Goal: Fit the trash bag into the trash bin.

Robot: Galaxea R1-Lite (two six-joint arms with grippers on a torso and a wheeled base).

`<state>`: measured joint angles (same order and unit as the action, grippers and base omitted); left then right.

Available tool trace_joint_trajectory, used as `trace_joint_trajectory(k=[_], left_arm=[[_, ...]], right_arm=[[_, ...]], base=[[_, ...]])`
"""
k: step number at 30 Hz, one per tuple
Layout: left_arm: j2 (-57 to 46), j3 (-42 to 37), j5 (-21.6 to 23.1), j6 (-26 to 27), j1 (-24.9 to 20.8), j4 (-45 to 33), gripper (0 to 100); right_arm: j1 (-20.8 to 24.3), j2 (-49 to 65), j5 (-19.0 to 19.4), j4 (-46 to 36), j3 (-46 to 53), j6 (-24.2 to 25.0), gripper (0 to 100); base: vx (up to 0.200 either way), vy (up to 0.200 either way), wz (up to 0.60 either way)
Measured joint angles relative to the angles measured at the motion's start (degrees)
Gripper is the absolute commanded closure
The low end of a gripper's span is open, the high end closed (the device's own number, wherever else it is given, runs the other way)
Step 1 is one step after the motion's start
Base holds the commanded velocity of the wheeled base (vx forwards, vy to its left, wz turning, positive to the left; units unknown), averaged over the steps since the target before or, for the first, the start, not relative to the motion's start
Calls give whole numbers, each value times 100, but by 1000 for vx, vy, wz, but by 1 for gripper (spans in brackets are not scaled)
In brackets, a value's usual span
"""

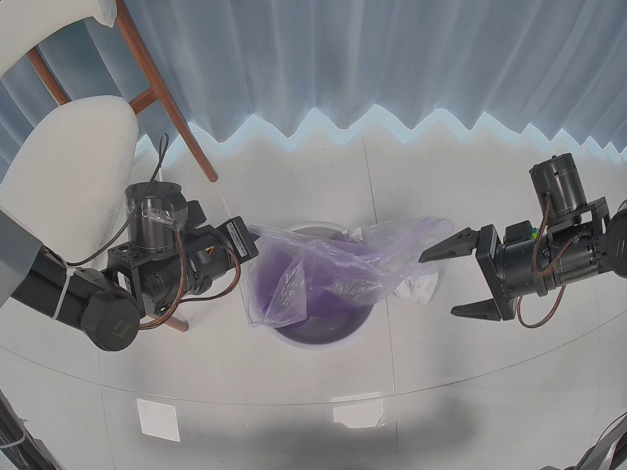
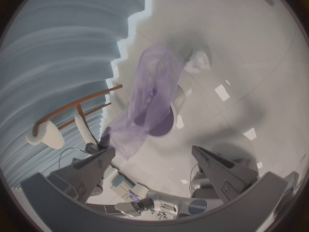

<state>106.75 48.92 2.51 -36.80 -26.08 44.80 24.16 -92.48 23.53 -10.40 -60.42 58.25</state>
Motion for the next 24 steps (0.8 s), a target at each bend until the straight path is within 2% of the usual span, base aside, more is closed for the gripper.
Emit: trace_joint_trajectory(k=[4, 8, 14, 24], left_arm=[[-110, -22, -13, 0, -74, 0, 100], [-205, -48, -24, 2, -126, 2, 100], [-286, -94, -68, 0, -146, 4, 100], [-336, -116, -85, 10, -154, 9, 100]], right_arm=[[494, 111, -319, -154, -24, 446, 0], [699, 65, -399, -18, -112, 631, 0], [747, -405, -621, 238, -494, 1001, 0], [642, -1340, -1139, 329, -1124, 1058, 0]], base=[[0, 0, 0], [0, 0, 0], [0, 0, 0], [0, 0, 0]])
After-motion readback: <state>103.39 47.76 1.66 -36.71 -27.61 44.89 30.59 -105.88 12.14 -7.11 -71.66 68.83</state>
